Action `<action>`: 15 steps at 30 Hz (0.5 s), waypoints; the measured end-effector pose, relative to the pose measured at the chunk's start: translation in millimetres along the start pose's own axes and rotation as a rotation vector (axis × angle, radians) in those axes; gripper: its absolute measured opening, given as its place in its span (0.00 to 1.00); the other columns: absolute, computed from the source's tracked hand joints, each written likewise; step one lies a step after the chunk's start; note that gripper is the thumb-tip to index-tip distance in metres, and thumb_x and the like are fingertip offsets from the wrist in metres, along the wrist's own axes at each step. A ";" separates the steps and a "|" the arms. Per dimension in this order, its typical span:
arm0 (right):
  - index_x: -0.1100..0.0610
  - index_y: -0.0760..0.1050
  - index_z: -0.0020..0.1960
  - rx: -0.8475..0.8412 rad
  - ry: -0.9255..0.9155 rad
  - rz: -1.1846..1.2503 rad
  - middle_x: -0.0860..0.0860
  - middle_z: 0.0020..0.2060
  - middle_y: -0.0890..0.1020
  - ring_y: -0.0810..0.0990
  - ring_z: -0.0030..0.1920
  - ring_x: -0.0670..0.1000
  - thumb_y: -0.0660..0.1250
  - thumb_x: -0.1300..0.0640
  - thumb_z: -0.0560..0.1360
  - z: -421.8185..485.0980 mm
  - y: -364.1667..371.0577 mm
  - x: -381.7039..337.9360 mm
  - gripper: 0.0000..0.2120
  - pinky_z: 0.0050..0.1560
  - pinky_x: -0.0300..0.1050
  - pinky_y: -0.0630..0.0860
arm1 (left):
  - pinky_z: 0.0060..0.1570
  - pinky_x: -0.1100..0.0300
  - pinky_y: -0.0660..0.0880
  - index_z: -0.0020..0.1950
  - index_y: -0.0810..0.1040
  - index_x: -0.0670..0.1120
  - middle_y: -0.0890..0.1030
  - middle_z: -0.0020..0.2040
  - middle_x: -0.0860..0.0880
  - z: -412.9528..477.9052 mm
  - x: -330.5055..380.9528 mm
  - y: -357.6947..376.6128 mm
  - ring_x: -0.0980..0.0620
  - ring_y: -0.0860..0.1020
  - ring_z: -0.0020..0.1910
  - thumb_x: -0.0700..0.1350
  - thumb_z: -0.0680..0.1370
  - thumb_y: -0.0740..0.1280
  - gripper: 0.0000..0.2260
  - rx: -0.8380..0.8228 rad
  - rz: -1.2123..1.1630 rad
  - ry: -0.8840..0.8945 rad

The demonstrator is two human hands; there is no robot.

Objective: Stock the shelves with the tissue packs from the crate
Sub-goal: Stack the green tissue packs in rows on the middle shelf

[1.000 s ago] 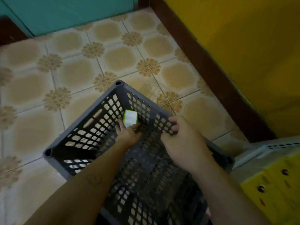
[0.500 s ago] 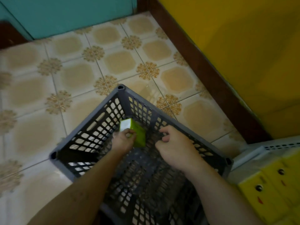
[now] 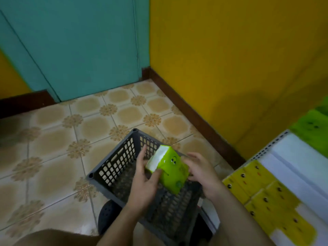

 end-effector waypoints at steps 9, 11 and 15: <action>0.44 0.66 0.73 -0.160 -0.413 -0.122 0.49 0.62 0.78 0.81 0.57 0.51 0.77 0.57 0.69 -140.6 -60.8 -37.7 0.36 0.54 0.53 0.79 | 0.37 0.60 0.79 0.64 0.74 0.50 0.81 0.48 0.50 -78.7 102.6 34.7 0.55 0.82 0.40 0.45 0.77 0.68 0.15 -0.187 -0.199 -0.002; 0.44 0.71 0.69 -0.192 -0.442 -0.145 0.48 0.56 0.80 0.83 0.51 0.51 0.77 0.55 0.69 -171.6 -79.4 -38.8 0.31 0.45 0.52 0.81 | 0.37 0.60 0.79 0.61 0.76 0.49 0.83 0.44 0.51 -92.6 120.9 48.7 0.55 0.82 0.39 0.46 0.74 0.72 0.16 -0.233 -0.202 0.039; 0.47 0.76 0.63 -0.058 -0.508 -0.140 0.53 0.53 0.82 0.83 0.47 0.49 0.75 0.57 0.70 -227.0 -128.8 -27.8 0.22 0.39 0.47 0.80 | 0.42 0.63 0.76 0.57 0.76 0.47 0.80 0.52 0.49 -119.0 158.1 90.7 0.57 0.80 0.43 0.55 0.67 0.76 0.23 -0.363 -0.052 0.163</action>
Point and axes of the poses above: each hand's wrist, its own z-axis towards the middle knuckle, its own y-axis out of the palm, x = y × z, the point moved 6 cm from there along z, towards the middle knuckle
